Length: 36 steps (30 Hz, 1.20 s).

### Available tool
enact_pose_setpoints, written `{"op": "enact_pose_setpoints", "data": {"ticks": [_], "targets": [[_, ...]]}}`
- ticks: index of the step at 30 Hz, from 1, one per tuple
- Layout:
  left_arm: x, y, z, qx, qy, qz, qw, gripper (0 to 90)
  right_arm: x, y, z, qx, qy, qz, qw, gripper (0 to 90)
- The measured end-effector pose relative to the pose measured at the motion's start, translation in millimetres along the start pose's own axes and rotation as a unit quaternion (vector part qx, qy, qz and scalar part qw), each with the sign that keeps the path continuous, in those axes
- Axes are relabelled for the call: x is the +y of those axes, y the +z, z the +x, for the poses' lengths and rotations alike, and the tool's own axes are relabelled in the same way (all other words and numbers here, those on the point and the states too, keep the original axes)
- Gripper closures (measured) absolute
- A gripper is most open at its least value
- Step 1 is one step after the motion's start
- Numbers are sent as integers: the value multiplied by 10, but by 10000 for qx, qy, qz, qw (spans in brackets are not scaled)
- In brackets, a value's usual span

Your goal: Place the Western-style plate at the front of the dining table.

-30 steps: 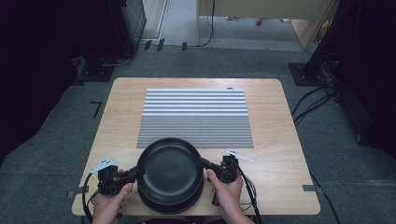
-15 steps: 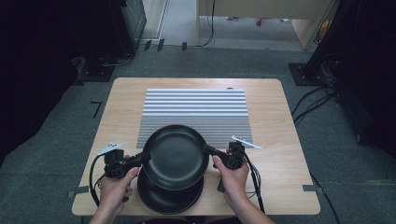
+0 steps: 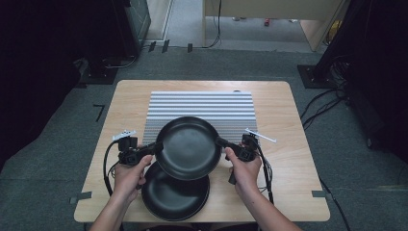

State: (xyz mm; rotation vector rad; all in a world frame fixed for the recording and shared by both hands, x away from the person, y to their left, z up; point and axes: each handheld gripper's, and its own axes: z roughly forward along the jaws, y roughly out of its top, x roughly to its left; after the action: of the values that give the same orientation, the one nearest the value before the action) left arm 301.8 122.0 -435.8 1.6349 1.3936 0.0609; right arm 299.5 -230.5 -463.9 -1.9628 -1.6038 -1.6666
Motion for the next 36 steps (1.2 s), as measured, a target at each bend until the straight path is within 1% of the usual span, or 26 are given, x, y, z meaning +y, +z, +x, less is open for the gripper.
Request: {"op": "enact_pose_setpoints", "data": {"ticks": [3,5,7,8,11,14,20,25,27,28,29,31,34,36], "targets": [[73,99,9,-1,-40,31,10000,772,70,23,-35,-57,-2,-38,10000,859],[133,175,21,-19,-119,54,9999,774,124,46,-64,-86,-14,-73,9999,859],[179,226,34,-51,-183,47,9998,781,181,71,-95,-98,62,-62,9999,859],[205,255,36,-33,-171,41,9998,780,210,84,-111,-74,163,-22,9998,859],[277,360,39,20,-206,31,9998,781,277,133,-160,-121,179,-40,9998,859],[340,455,59,-2,-277,52,9996,787,338,179,-212,-164,253,-62,9995,858],[471,648,68,106,-295,189,9993,788,448,258,-313,-258,334,-96,9991,857],[562,806,91,138,-310,295,9990,786,538,316,-387,-359,362,-131,9986,856],[594,873,101,172,-329,364,9986,786,565,346,-427,-386,407,-136,9983,855],[610,914,110,175,-374,381,9984,787,577,361,-454,-417,435,-129,9981,855],[619,938,118,181,-392,401,9983,787,587,379,-482,-422,535,-114,9976,856],[644,1008,144,228,-392,487,9978,784,597,409,-518,-455,603,-101,9971,856],[681,1121,199,288,-506,576,9966,782,623,476,-564,-568,624,-104,9964,856],[707,1168,225,321,-594,561,9961,782,643,518,-576,-630,648,-108,9959,855]]}}
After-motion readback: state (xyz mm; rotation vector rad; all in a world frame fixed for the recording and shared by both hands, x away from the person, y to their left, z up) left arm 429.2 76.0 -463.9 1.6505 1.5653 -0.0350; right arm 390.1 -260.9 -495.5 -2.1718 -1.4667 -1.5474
